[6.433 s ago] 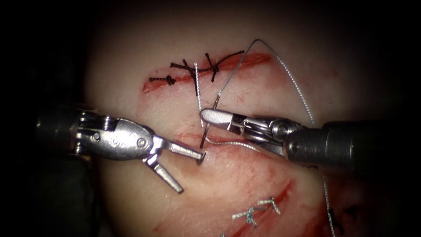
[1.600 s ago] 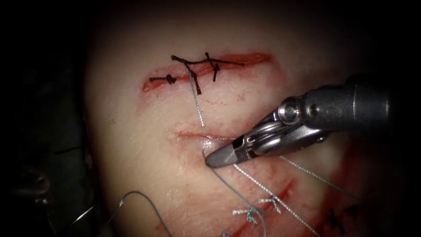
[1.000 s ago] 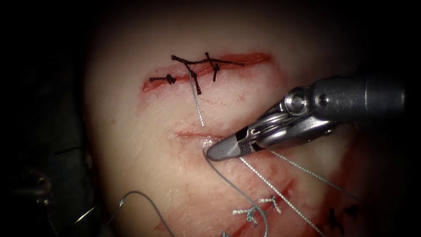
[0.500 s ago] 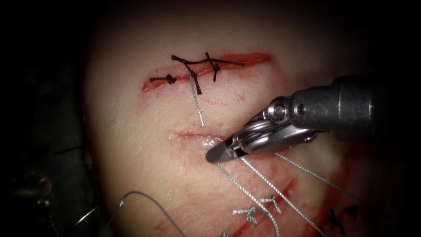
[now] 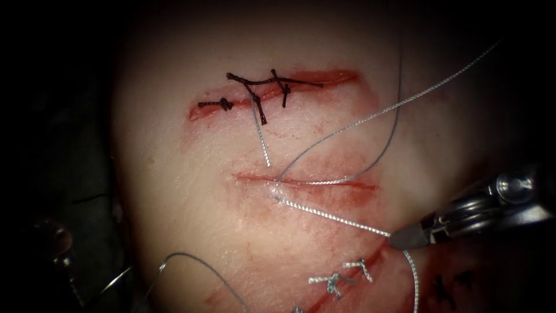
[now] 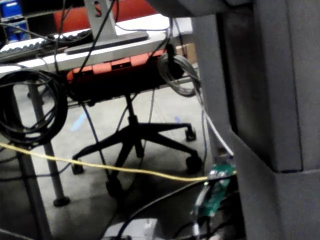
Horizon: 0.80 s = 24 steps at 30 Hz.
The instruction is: Wound Closure
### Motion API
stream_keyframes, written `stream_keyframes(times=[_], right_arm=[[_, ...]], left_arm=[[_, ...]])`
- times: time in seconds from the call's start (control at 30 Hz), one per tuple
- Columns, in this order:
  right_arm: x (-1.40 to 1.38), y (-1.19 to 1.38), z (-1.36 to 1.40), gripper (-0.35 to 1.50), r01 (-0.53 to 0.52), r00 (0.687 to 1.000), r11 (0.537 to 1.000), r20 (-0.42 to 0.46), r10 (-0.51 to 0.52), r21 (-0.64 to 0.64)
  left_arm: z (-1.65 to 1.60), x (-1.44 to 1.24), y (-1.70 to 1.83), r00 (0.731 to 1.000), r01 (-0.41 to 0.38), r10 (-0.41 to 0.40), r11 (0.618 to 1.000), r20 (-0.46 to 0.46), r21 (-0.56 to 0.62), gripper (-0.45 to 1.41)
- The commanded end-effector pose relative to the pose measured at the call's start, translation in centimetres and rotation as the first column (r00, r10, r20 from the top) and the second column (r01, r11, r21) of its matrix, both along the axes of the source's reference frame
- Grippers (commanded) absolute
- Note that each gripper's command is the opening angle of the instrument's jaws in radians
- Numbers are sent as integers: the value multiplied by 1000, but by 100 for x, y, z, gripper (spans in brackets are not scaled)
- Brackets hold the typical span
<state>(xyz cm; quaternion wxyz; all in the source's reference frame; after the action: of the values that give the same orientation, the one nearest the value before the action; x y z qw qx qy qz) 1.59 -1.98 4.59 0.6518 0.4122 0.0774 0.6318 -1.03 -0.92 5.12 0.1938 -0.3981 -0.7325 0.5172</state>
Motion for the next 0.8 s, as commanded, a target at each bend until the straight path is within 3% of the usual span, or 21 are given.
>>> stream_keyframes(times=[0.03,0.33,0.43,0.53,0.57,0.6,0.63,0.67,0.7,0.73,0.8], right_arm=[[-11,-7,-2,-35,-16,1000,1000,11,16,10],[-97,-36,-31,-35,-19,999,999,51,18,32],[-146,-52,-43,-35,15,996,1000,86,-18,27],[-152,-59,-46,-35,-41,994,999,103,42,-10],[-145,-58,-45,10,-71,993,997,93,73,-22],[-135,-55,-45,93,-48,998,996,22,50,-69],[-124,-53,-47,125,-18,993,987,-116,0,-158],[-120,-51,-49,121,-55,989,988,-147,34,-142],[-112,-48,-52,106,-91,979,990,-192,69,-109],[-95,-40,-56,96,-56,975,993,-221,31,-108],[-72,-26,-61,105,-18,972,992,-236,-11,-123]], left_arm=[[6,-5,-3,1000,1,-1,1000,-2,1,-45],[8,-6,-1,1000,10,-10,1000,-7,1,-45],[8,-6,0,1000,10,-10,1000,-6,1,-45],[8,-7,0,1000,11,-11,1000,-7,1,-45],[9,-8,0,1000,12,-12,1000,-8,1,-45],[9,-9,1,1000,13,-13,1000,-8,1,-45],[10,-8,1,1000,12,-12,1000,-8,1,-45],[10,-7,1,1000,12,-12,1000,-8,0,-45],[10,-7,0,1000,15,-15,1000,-7,2,-45],[9,-6,1,1000,17,-17,1000,-8,3,-45],[9,-7,1,1000,18,-18,1000,-8,3,-45]])
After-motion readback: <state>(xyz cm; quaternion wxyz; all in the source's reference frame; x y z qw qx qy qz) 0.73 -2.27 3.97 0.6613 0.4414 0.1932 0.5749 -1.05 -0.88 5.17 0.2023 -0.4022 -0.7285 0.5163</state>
